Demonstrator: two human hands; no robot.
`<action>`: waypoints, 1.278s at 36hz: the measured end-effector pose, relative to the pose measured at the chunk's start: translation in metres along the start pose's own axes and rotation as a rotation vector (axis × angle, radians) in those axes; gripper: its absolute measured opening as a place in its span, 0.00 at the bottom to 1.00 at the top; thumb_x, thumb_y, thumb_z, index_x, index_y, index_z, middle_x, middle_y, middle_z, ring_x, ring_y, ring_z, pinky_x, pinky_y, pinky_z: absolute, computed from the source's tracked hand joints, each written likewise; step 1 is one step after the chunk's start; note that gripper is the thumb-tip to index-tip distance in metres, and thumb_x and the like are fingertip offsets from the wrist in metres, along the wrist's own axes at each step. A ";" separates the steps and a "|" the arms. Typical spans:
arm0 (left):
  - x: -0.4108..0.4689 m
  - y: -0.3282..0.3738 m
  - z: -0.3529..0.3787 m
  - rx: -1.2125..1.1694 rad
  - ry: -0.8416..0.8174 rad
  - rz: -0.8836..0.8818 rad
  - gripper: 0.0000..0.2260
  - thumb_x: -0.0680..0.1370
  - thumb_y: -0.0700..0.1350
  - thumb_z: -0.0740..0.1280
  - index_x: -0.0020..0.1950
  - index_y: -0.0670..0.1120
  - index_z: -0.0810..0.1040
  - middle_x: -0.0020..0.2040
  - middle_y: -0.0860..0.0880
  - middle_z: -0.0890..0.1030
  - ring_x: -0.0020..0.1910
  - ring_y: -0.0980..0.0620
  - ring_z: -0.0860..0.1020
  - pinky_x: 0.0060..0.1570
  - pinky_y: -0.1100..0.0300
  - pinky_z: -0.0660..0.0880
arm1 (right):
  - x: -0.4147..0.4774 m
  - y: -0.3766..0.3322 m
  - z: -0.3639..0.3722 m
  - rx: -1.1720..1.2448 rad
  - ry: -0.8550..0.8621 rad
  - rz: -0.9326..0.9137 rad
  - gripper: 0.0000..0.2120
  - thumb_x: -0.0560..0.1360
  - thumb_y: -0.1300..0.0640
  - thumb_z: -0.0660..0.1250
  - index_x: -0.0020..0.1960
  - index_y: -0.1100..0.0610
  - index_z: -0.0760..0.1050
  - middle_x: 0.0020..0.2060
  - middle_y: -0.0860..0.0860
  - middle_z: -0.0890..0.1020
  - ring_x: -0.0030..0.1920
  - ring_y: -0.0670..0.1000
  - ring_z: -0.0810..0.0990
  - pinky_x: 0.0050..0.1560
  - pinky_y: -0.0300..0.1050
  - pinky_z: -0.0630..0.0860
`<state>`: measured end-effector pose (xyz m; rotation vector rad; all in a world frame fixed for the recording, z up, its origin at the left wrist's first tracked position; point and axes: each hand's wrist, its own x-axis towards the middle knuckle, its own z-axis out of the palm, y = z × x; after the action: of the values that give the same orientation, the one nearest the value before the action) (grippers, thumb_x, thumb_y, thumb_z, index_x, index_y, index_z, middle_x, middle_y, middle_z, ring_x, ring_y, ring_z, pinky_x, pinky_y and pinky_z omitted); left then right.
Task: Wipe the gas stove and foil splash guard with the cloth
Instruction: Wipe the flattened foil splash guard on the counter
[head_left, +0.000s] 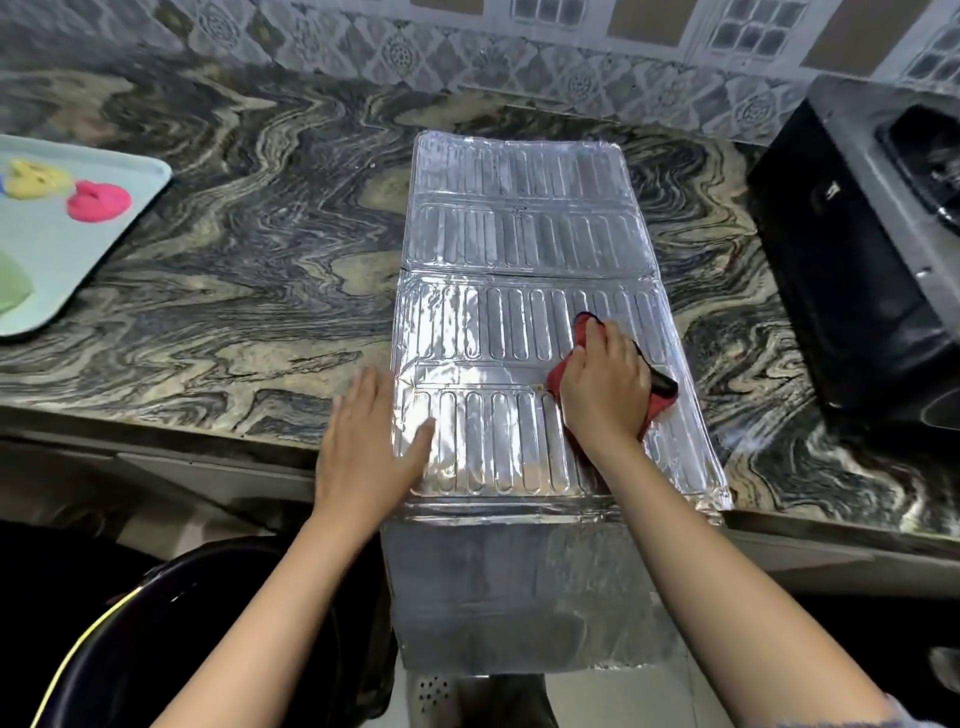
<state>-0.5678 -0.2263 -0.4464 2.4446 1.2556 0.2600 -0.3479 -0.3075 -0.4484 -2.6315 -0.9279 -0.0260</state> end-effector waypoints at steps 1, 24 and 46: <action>0.000 -0.004 0.000 -0.001 0.000 -0.003 0.33 0.78 0.58 0.56 0.76 0.43 0.50 0.77 0.46 0.49 0.76 0.50 0.46 0.74 0.56 0.43 | 0.000 0.000 0.000 0.000 0.001 0.006 0.21 0.80 0.53 0.51 0.72 0.55 0.60 0.73 0.53 0.62 0.73 0.54 0.58 0.71 0.52 0.53; -0.002 -0.012 0.003 0.049 0.011 0.066 0.27 0.77 0.50 0.43 0.76 0.43 0.49 0.77 0.47 0.49 0.76 0.54 0.46 0.69 0.63 0.37 | -0.021 -0.075 0.015 0.079 -0.288 -0.687 0.22 0.79 0.52 0.52 0.73 0.49 0.61 0.73 0.48 0.64 0.73 0.51 0.60 0.72 0.51 0.55; -0.002 0.000 -0.009 0.017 0.008 -0.021 0.25 0.78 0.45 0.56 0.75 0.44 0.58 0.77 0.47 0.55 0.75 0.49 0.55 0.72 0.53 0.54 | -0.021 0.071 -0.038 0.220 -0.132 -0.297 0.21 0.74 0.50 0.55 0.65 0.51 0.73 0.67 0.49 0.73 0.68 0.51 0.69 0.69 0.47 0.62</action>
<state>-0.5720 -0.2255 -0.4388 2.4459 1.2908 0.2546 -0.3168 -0.3840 -0.4378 -2.2978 -1.2816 0.1686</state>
